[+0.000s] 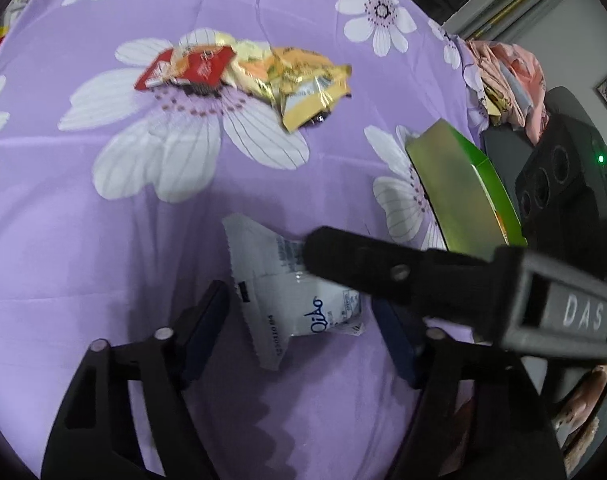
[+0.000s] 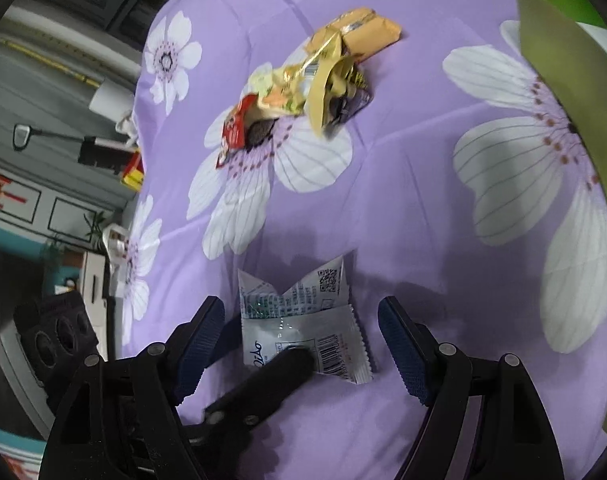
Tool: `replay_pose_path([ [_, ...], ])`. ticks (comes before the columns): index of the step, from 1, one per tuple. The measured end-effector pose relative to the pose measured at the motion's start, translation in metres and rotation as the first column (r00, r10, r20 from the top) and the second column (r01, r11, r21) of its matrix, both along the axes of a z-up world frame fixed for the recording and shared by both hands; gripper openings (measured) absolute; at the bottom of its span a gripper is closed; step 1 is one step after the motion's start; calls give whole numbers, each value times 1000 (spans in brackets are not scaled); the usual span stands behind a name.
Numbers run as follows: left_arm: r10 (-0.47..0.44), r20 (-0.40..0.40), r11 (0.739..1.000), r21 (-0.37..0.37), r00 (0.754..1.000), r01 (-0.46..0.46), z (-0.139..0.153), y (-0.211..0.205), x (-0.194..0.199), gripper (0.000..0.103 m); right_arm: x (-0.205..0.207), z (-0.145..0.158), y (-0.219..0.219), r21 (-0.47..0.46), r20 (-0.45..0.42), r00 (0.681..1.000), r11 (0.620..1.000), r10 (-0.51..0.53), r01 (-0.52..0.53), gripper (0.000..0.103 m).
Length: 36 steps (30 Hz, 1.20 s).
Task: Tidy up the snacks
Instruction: 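Grasp the white milk-candy bag with the right gripper and lift it, then carry the white milk-candy bag into the box and open the right gripper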
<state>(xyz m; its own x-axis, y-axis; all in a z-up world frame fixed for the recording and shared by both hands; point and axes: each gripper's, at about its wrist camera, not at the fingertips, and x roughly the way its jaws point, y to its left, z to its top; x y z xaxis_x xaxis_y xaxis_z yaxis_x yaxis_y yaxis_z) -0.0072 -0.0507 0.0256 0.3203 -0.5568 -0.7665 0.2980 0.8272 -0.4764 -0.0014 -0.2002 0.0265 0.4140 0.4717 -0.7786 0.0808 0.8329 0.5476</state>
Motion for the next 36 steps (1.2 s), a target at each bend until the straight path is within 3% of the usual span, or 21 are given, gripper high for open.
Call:
replay_pose_path([
  [4, -4, 14, 1000, 10, 1000, 4, -3, -4, -1, 59, 5, -10, 5, 8, -27, 1000, 1000, 14, -13, 76],
  [9, -16, 50, 1000, -5, 999, 16, -6, -7, -1, 58, 1, -7, 9, -26, -1, 1000, 1000, 11, -11, 66],
  [19, -21, 114, 1000, 17, 993, 19, -5, -14, -4, 56, -4, 0, 19, -115, 51, 998, 993, 26, -20, 65],
  [36, 33, 326, 999, -47, 945, -19, 30, -2, -23, 55, -29, 47, 27, -157, 298, 953, 988, 45, 3, 65],
])
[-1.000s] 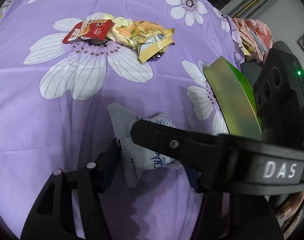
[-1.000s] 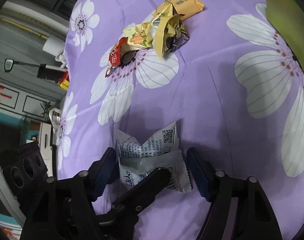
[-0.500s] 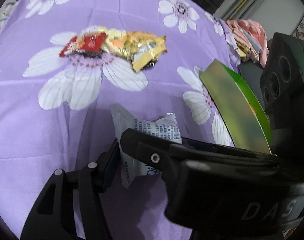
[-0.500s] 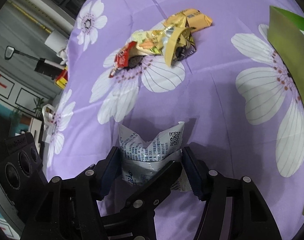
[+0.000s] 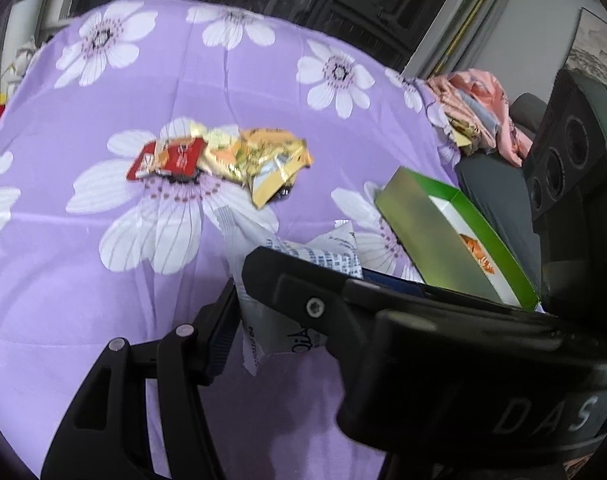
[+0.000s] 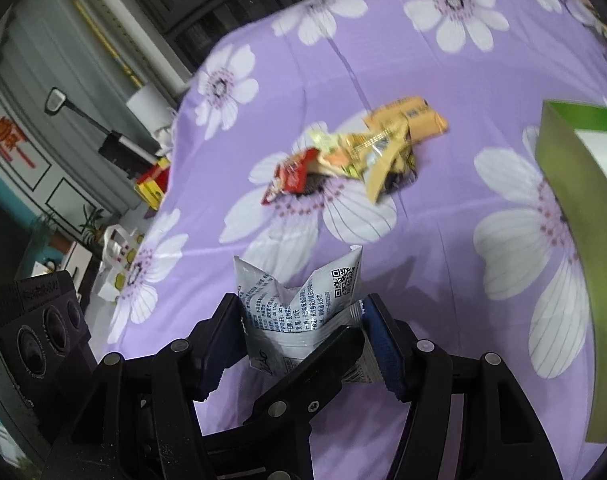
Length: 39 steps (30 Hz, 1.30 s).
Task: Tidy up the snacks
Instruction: 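Carry the white milk-candy bag into the box and open the right gripper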
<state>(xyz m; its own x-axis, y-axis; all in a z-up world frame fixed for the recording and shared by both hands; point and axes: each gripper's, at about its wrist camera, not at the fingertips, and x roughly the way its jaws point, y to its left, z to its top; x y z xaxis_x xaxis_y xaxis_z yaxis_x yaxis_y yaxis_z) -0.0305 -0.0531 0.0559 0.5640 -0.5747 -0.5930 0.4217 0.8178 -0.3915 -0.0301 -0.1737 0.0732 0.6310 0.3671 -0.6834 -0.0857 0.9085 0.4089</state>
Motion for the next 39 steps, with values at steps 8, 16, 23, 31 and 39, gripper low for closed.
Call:
replay_pose_path([
  [8, 13, 60, 1000, -25, 998, -12, 14, 4, -7, 55, -11, 18, 5, -16, 81, 997, 1000, 11, -9, 65],
  [16, 12, 152, 1000, -6, 988, -11, 47, -10, -13, 55, -20, 47, -4, -32, 177, 984, 999, 38, -33, 65],
  [23, -83, 219, 997, 24, 972, 80, 71, -53, -16, 55, -40, 74, -39, -40, 260, 965, 998, -29, 41, 65],
  [31, -213, 226, 977, 62, 951, 204, 83, -119, -17, 55, -54, 79, -108, 52, 259, 946, 981, -193, 186, 65],
  [39, -340, 182, 940, 105, 923, 325, 79, -182, -16, 55, -64, 71, -170, 130, 208, 914, 936, -349, 327, 65],
])
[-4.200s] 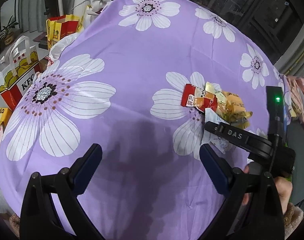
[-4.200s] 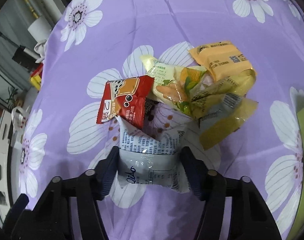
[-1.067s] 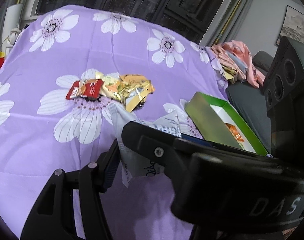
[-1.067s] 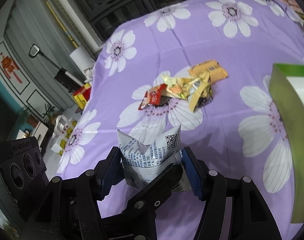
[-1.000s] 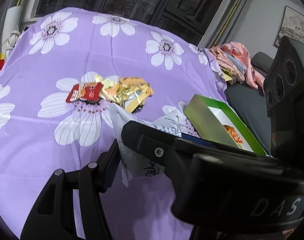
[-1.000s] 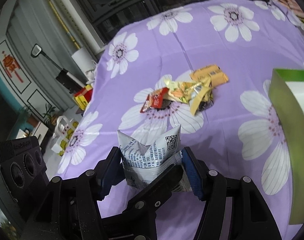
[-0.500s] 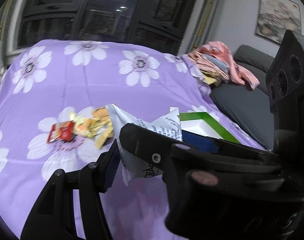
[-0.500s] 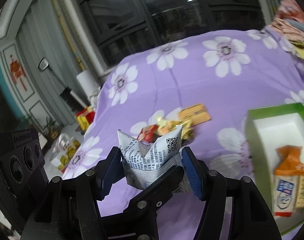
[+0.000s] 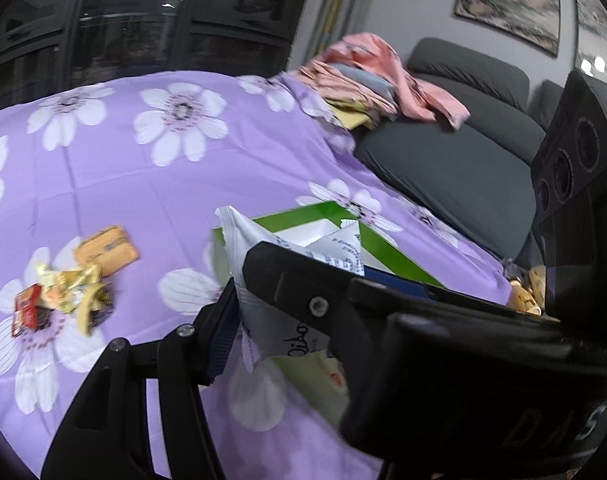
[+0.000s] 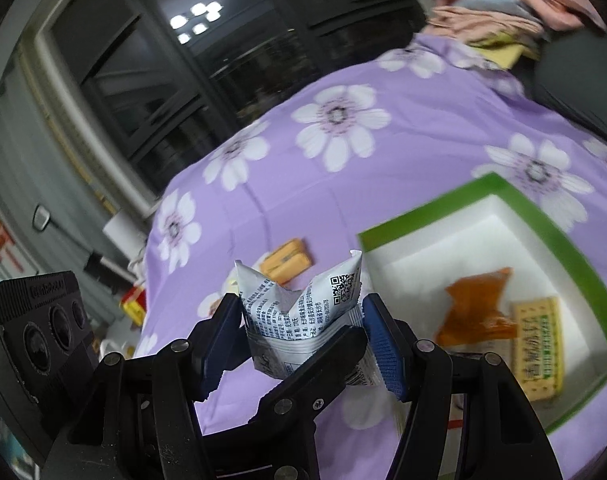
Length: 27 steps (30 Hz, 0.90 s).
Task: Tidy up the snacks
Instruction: 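Carry the white milk-candy bag into the box and open the right gripper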
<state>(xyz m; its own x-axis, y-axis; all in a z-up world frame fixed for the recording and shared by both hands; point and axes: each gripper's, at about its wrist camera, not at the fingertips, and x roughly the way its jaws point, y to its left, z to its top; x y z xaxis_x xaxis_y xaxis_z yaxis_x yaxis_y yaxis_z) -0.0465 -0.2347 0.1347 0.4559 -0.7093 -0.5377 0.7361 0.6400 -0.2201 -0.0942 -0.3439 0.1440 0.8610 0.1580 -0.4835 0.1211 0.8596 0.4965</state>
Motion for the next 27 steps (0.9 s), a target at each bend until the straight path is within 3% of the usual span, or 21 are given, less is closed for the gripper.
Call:
replay_pose_path([
  [13, -114, -117, 989, 75, 987, 123, -23, -63, 0, 55, -7, -25, -60, 113, -117, 985, 983, -128, 142, 65],
  [27, -111, -226, 981, 131, 968, 143, -45, -85, 6, 54, -5, -53, -82, 191, -231, 962, 963, -145, 191, 65],
])
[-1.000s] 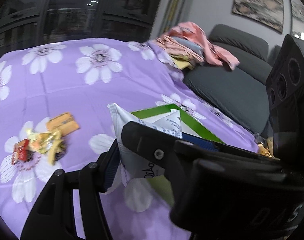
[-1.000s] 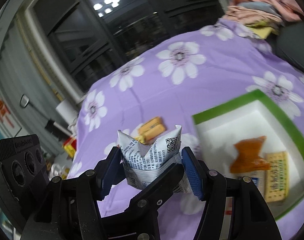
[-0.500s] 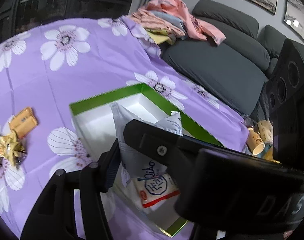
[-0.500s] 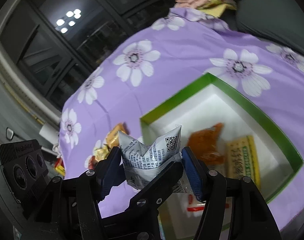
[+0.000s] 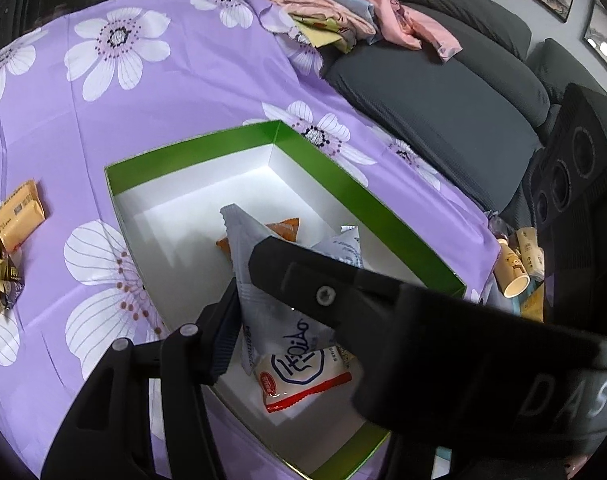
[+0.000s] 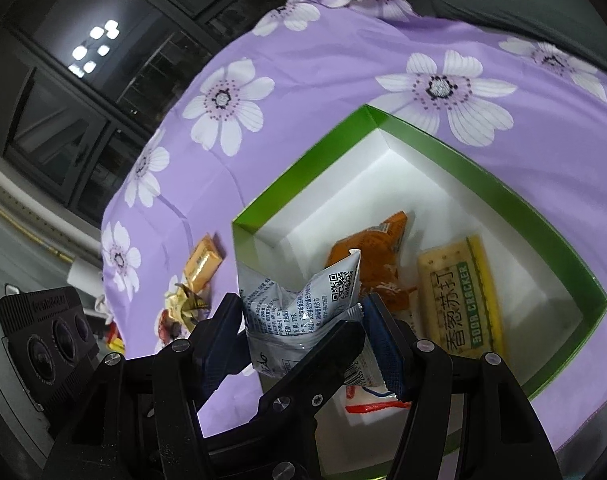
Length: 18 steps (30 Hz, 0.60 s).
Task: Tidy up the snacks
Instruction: 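Carry the white milk-candy bag into the box and open the right gripper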
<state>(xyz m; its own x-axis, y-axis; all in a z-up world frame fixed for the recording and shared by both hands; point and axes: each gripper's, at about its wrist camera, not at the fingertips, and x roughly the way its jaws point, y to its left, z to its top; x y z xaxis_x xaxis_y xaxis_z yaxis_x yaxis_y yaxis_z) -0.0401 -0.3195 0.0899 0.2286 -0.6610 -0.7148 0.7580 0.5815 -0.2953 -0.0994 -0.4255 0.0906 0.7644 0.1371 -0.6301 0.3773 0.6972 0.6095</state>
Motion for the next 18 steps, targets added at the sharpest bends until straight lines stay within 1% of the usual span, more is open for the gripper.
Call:
replay_pose_path([
  [7, -1, -43, 1000, 31, 999, 2, -12, -10, 3, 54, 3, -14, -11, 55, -43, 999, 998, -24, 26, 65],
  [11, -10, -69, 999, 37, 998, 13, -18, -14, 7, 54, 4, -18, -14, 57, -64, 997, 998, -38, 41, 65],
  [18, -14, -66, 998, 62, 998, 18, -19, -20, 8, 54, 5, -23, -21, 84, -67, 996, 995, -54, 60, 65],
])
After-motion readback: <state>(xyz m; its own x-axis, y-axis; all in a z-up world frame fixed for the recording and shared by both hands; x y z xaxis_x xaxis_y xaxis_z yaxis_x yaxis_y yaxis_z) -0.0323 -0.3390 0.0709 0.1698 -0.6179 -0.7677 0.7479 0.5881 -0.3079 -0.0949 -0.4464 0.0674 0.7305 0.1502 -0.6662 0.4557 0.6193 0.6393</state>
